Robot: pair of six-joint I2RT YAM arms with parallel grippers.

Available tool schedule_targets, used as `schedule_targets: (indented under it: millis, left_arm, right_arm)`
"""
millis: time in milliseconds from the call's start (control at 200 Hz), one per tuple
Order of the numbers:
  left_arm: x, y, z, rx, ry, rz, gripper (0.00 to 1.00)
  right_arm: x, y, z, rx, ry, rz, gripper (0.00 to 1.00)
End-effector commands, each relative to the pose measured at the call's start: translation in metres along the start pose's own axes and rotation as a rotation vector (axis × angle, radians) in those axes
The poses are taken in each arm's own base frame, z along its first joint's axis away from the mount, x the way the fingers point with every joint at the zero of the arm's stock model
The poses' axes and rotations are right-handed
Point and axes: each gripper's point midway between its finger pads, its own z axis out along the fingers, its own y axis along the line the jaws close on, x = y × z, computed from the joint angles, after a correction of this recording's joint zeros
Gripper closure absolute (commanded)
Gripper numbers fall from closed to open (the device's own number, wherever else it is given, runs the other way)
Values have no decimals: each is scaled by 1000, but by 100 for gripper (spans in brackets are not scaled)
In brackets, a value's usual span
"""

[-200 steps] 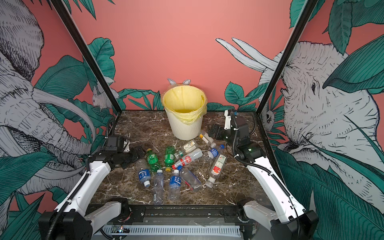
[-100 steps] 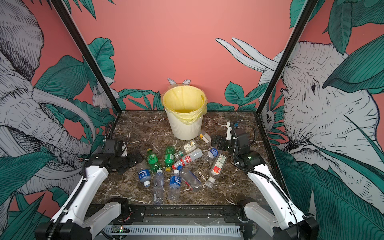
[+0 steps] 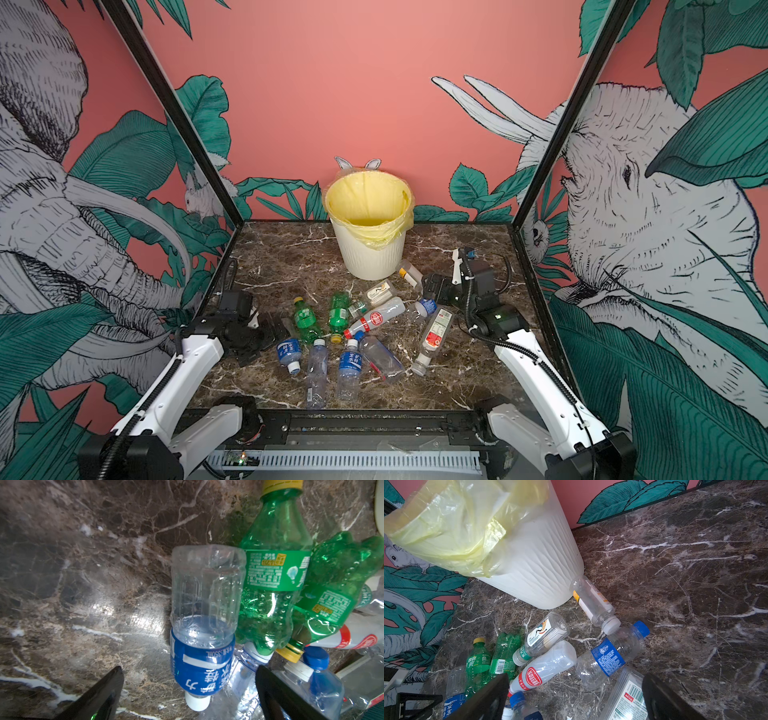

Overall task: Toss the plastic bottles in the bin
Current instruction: 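Lower the left gripper onto the clear blue-label bottle while the right gripper withdraws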

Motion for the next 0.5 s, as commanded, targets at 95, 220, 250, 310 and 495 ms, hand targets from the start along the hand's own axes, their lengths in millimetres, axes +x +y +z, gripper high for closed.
schedule_targets:
  millis: [95, 220, 250, 310, 495]
  left_arm:
    - [-4, -1, 8, -25, -10, 14, 1]
    - [-5, -5, 15, -30, 0, 32, 2]
    - [-4, -6, 17, -32, 2, 40, 2]
    - [-3, -8, 20, -36, 8, 56, 2]
    - [2, -7, 34, -52, 29, 53, 7]
  right_arm:
    - [3, 0, 2, -5, 19, 18, 1]
    - [3, -1, 7, -6, 17, 37, 1]
    - [1, 0, 8, -11, 15, 41, 1]
    - [-1, 3, 10, -26, 15, 47, 1]
    - [-3, 7, 16, -40, 33, 54, 1]
